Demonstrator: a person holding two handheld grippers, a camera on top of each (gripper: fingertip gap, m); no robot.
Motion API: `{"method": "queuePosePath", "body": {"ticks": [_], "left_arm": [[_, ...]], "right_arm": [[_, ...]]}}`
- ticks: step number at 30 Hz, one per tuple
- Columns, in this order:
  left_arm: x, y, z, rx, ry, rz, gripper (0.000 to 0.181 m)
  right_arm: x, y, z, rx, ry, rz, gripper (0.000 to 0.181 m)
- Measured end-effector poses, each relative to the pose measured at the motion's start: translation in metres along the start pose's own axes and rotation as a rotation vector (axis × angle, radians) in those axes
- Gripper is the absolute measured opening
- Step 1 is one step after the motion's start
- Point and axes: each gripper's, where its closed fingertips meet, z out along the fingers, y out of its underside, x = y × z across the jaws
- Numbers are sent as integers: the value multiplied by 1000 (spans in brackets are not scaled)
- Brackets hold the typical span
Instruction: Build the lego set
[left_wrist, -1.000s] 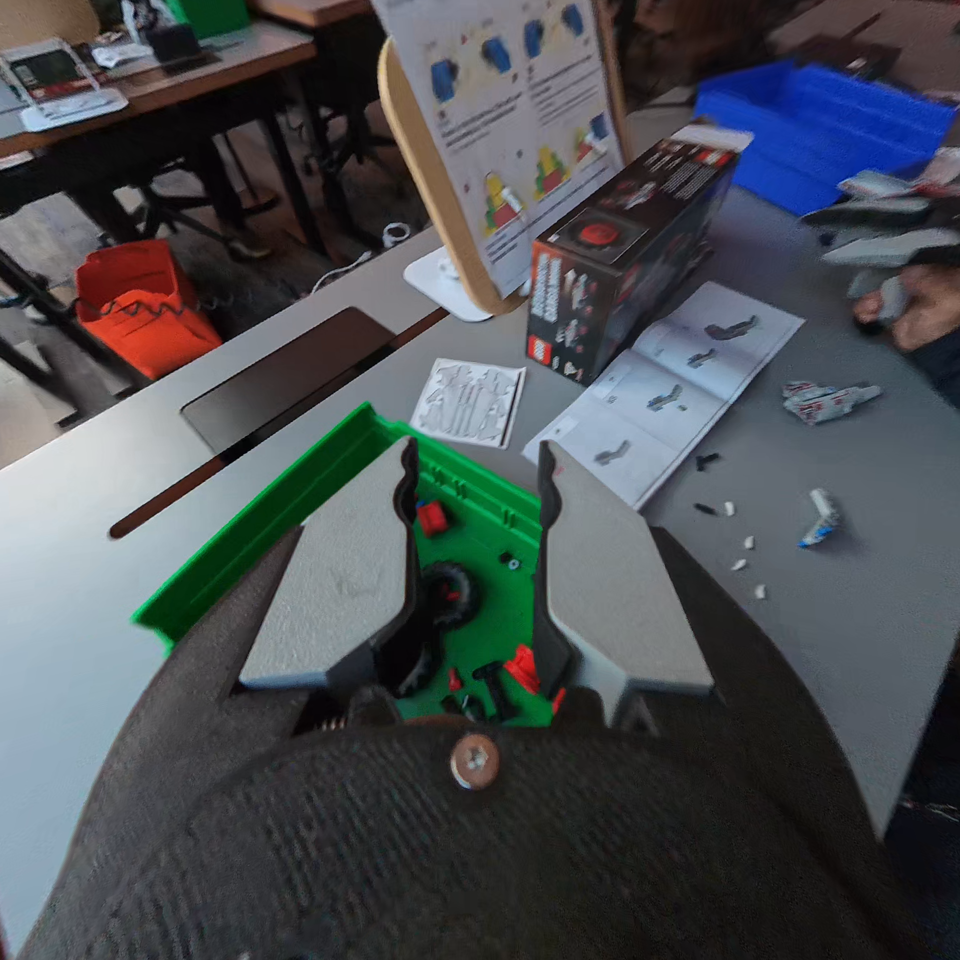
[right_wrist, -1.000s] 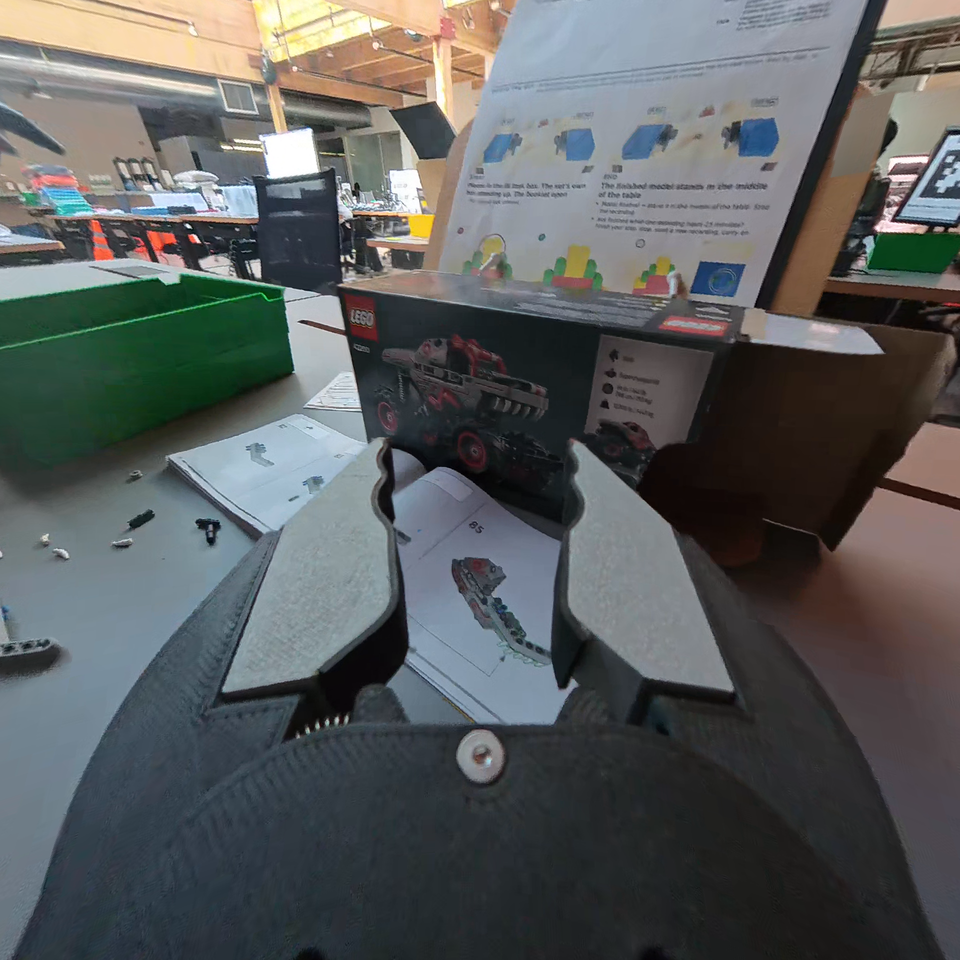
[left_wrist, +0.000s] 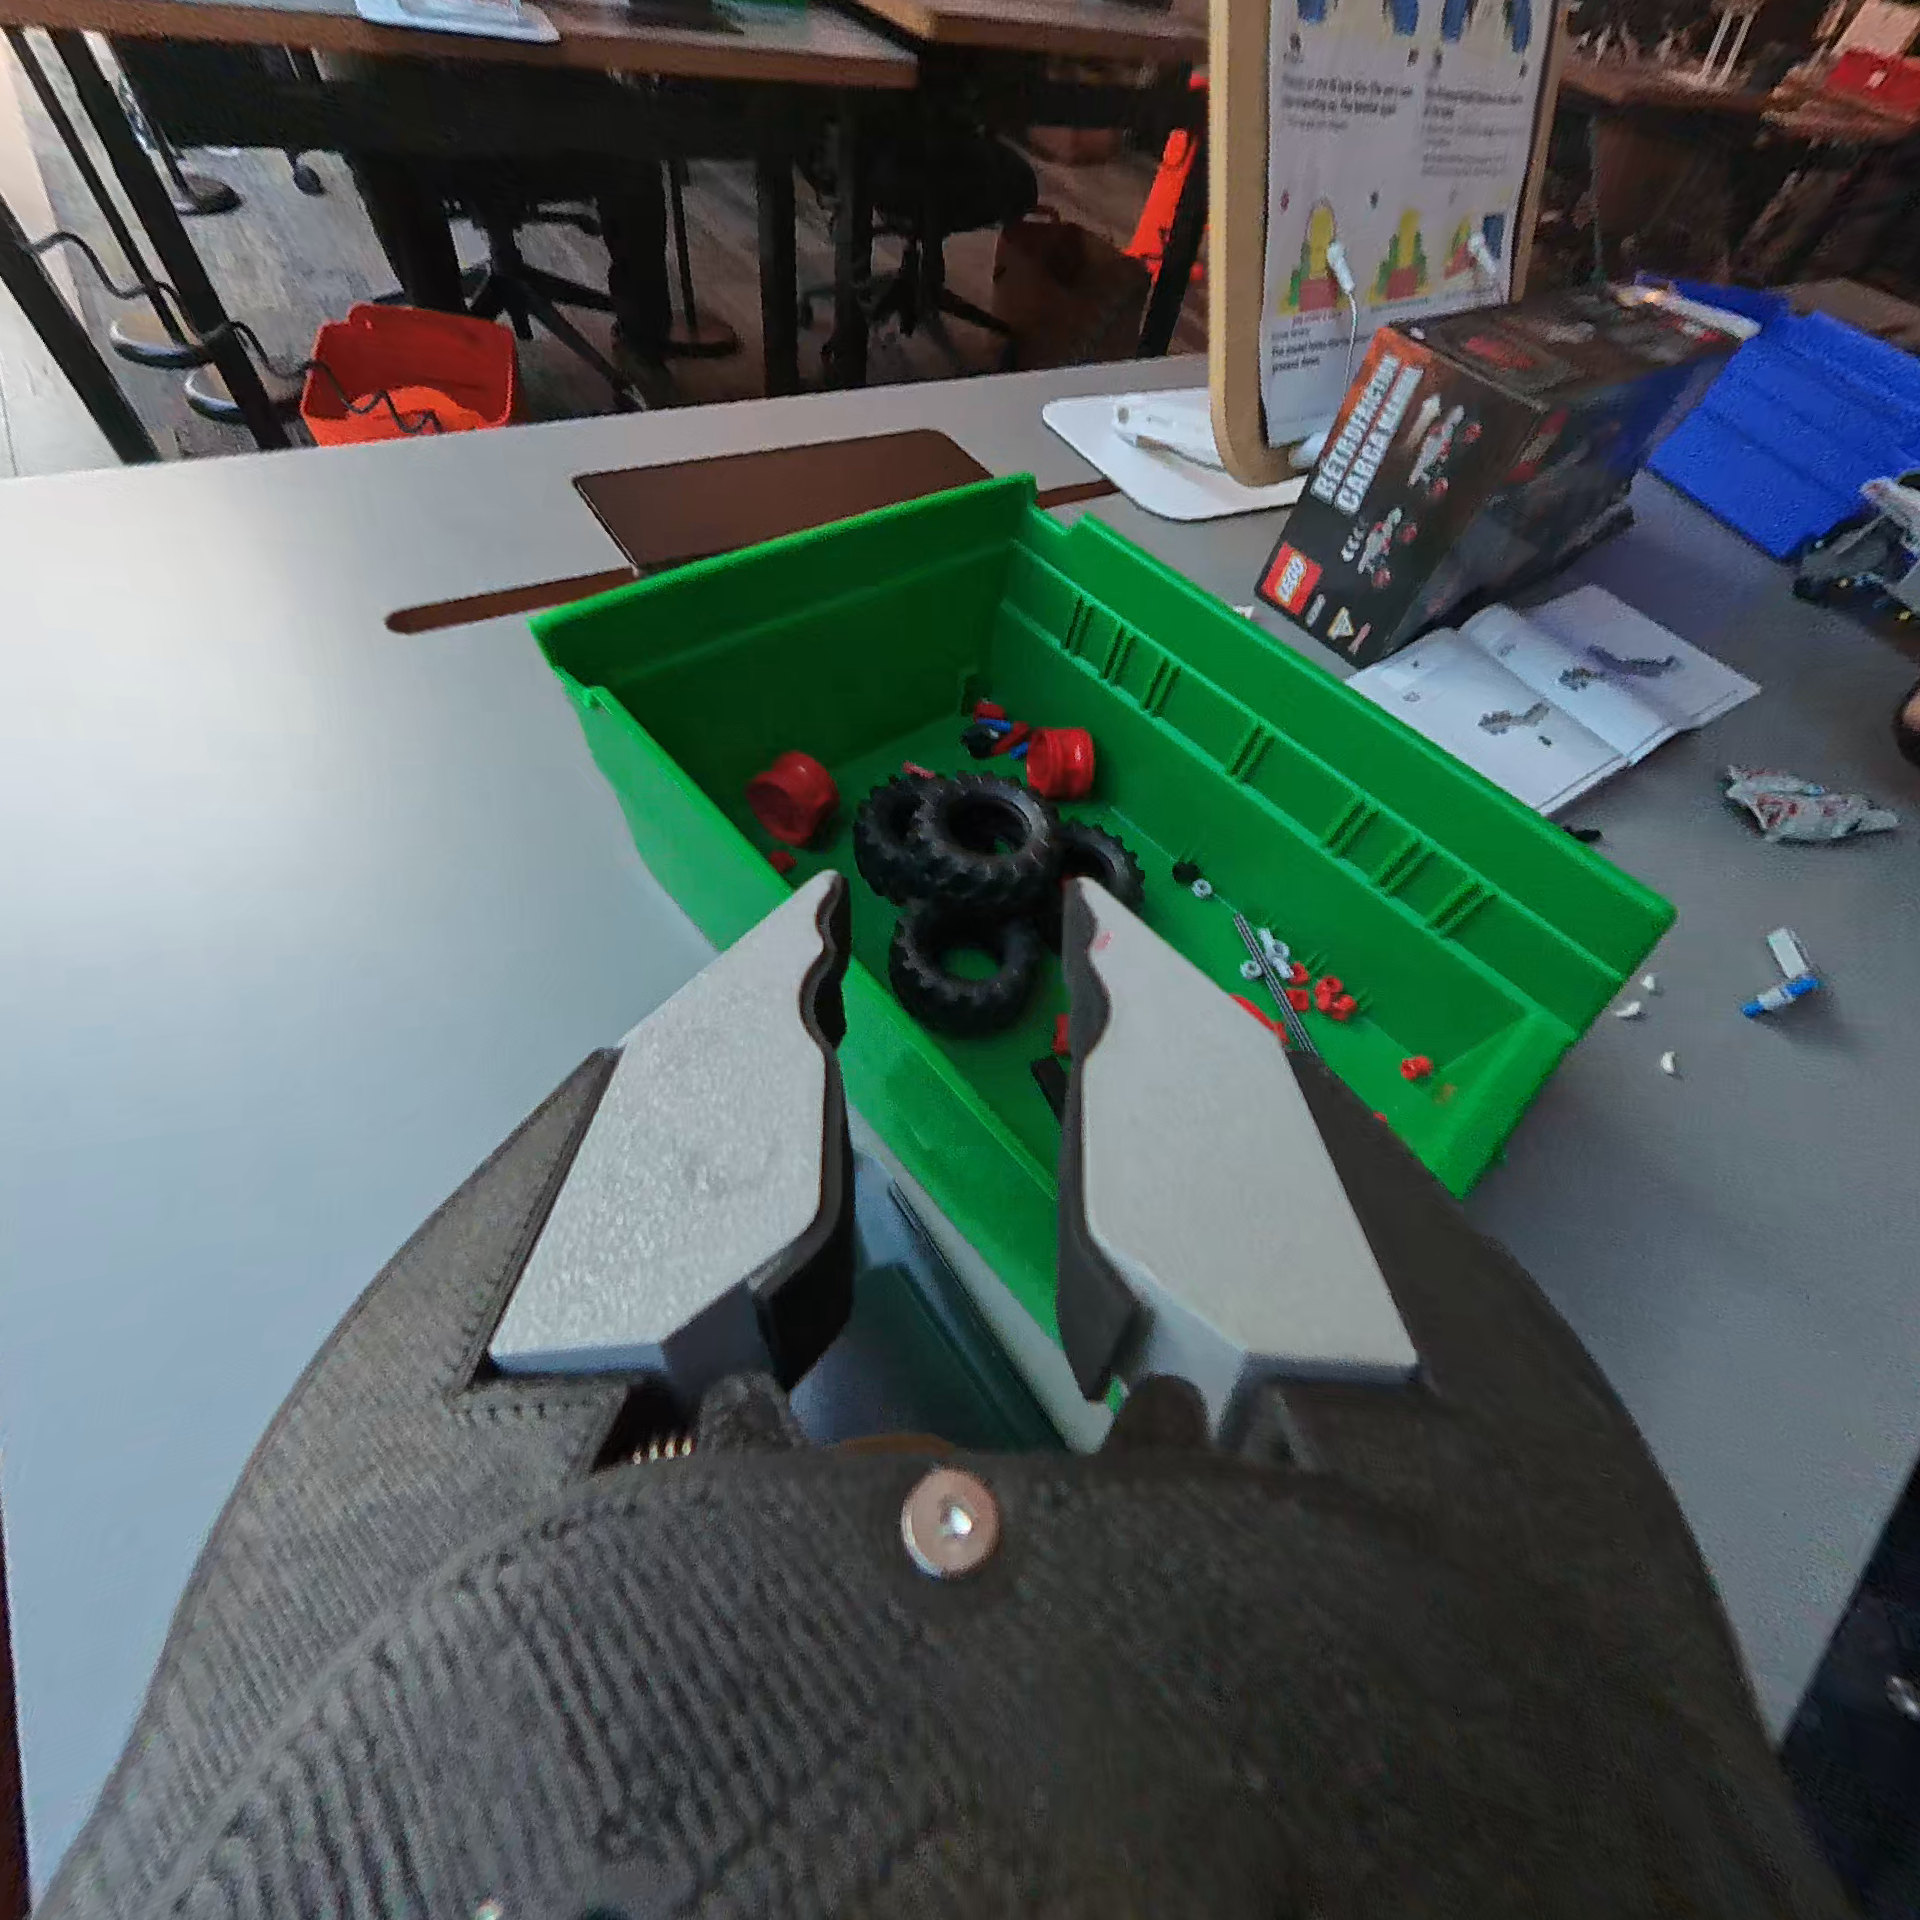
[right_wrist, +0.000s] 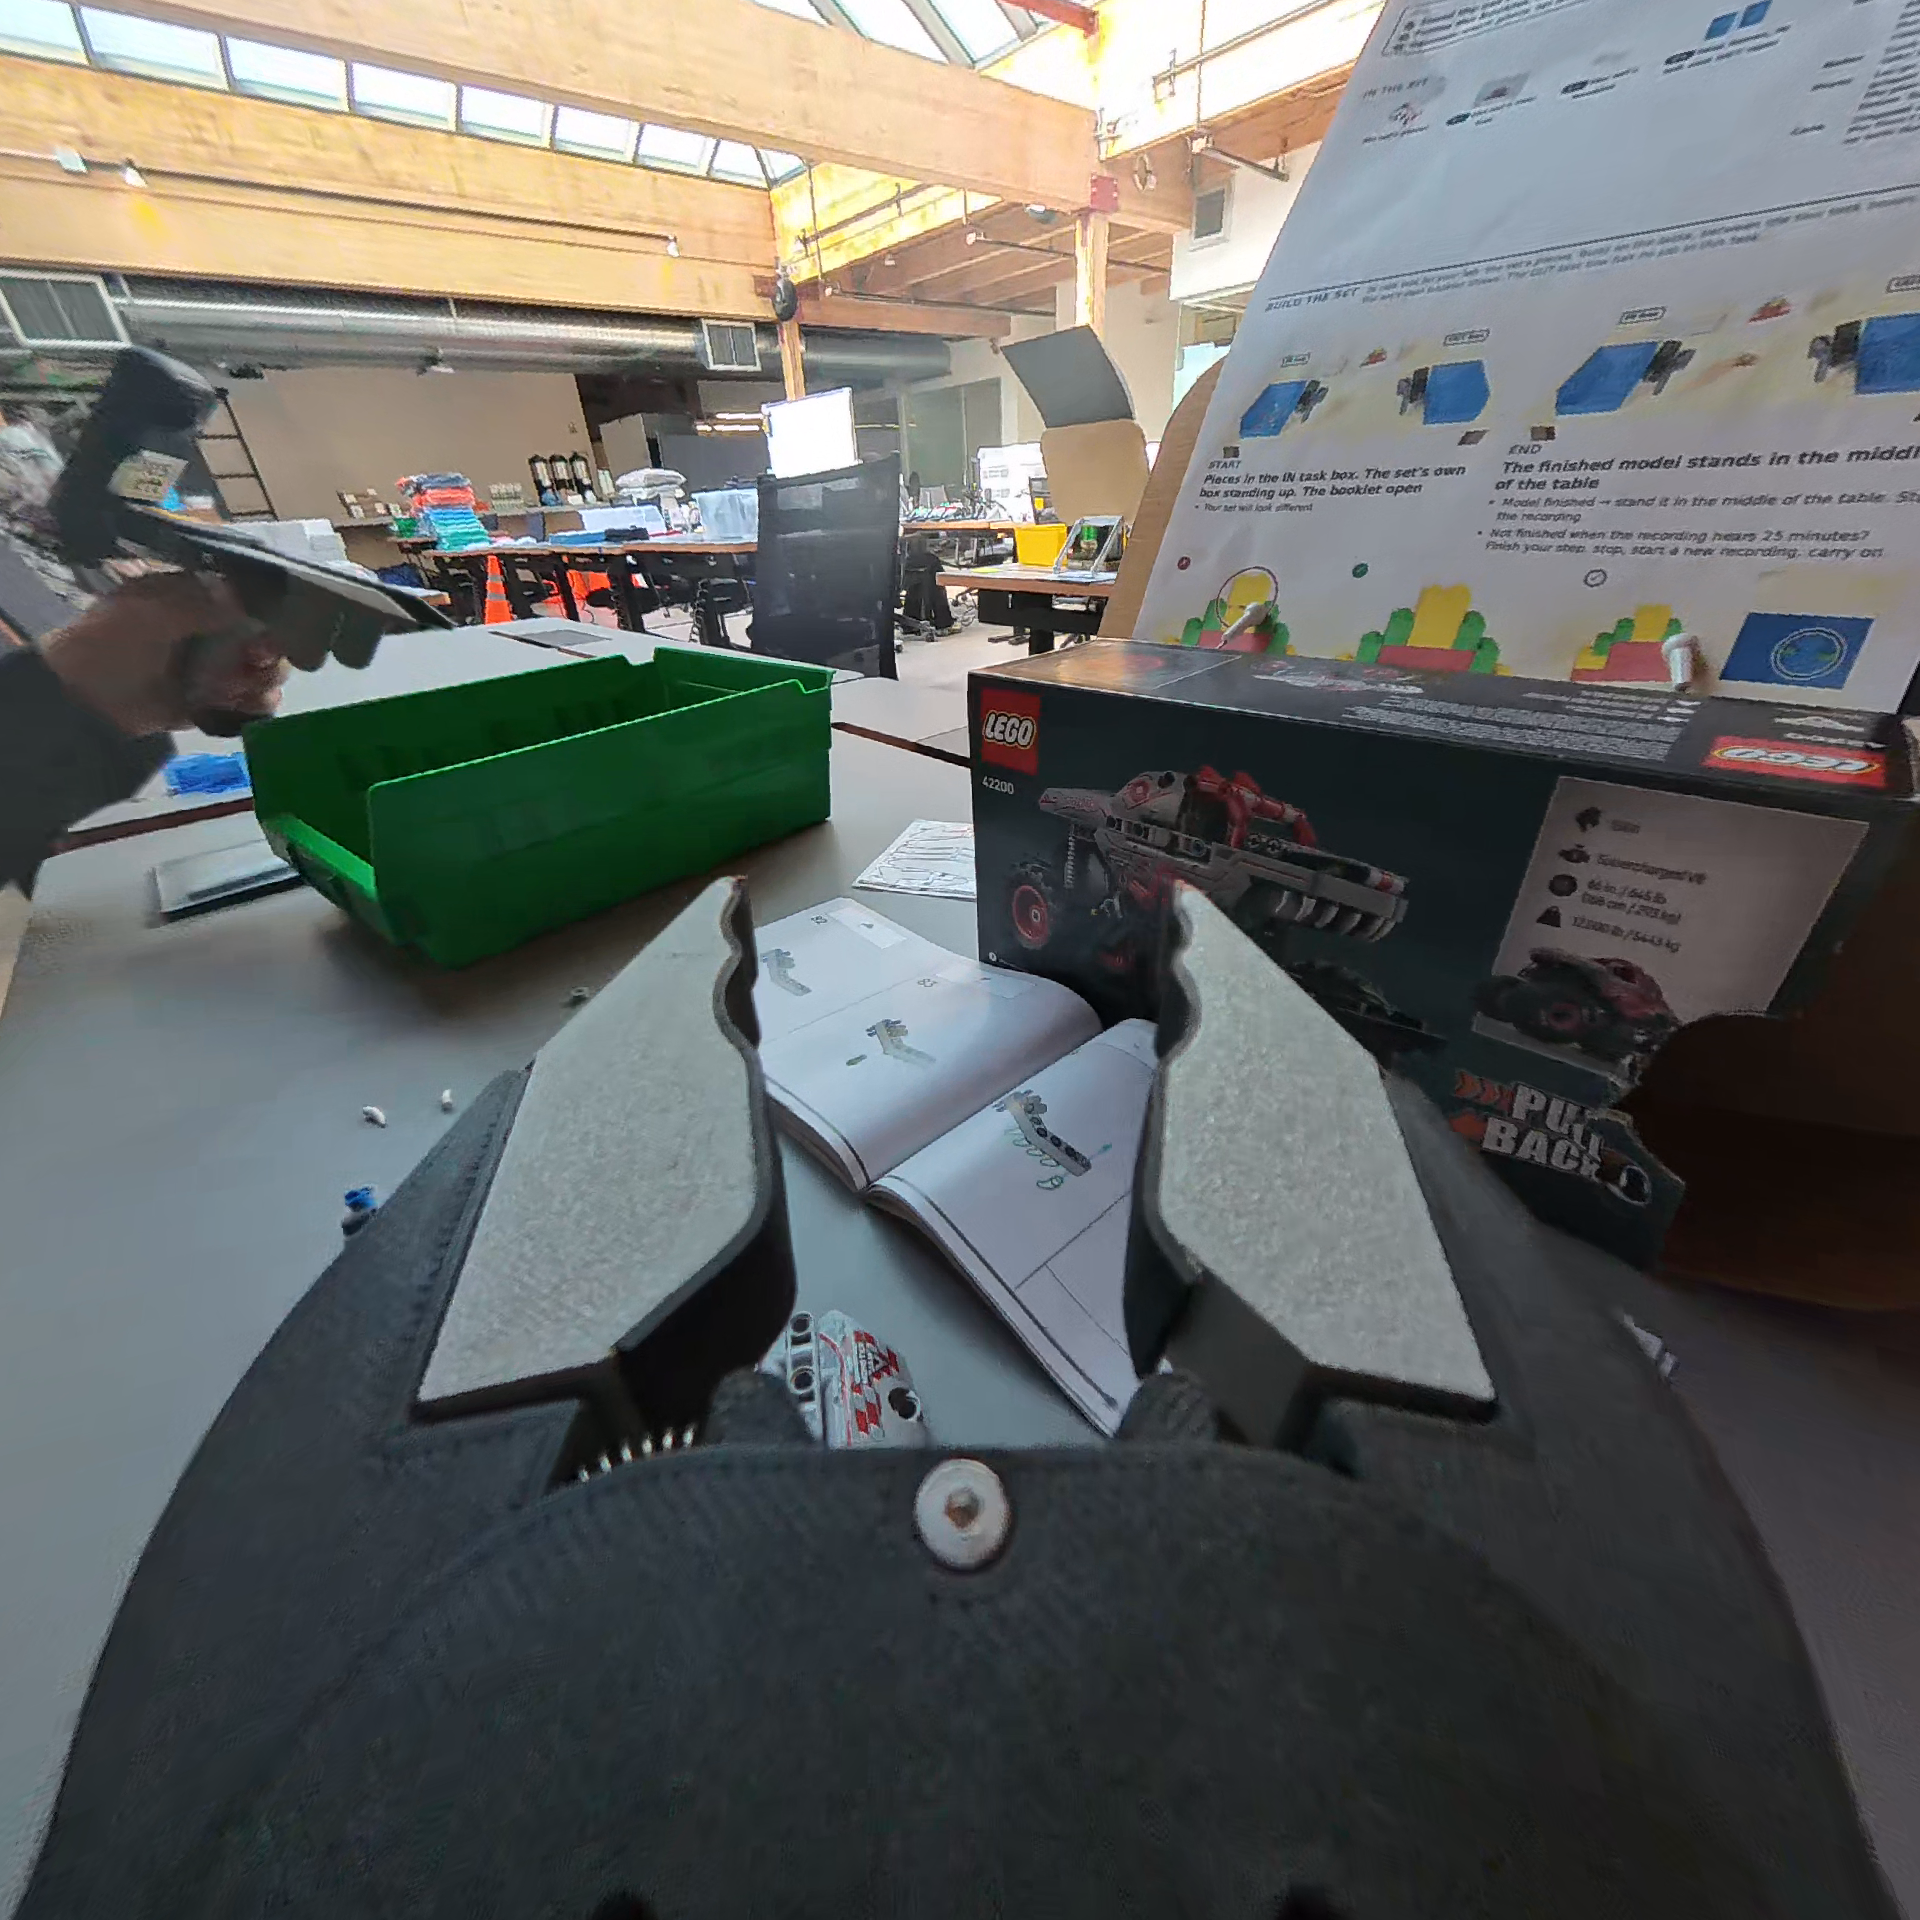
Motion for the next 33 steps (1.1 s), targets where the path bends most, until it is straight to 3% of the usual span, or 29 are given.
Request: {"method": "queuePosePath", "body": {"ticks": [6, 10, 13, 17, 22, 33], "left_arm": [[-13, -23, 5, 85, 65, 51, 42], [-26, -5, 22, 52, 19, 163, 49], [-23, 11, 27, 10, 40, 171, 55], [-28, 10, 32, 51, 41, 125, 55], [-30, 16, 37, 56, 92, 42, 54], [-34, 10, 29, 80, 52, 39, 53]], "right_arm": [[23, 14, 3, -58, 107, -8, 74], [52, 11, -6, -52, 289, -78, 65], [69, 3, -18, -12, 400, -97, 64], [87, 9, -28, -22, 480, -78, 65], [96, 20, -24, -51, 467, -12, 67], [84, 23, -8, -85, 411, -49, 64]]}}
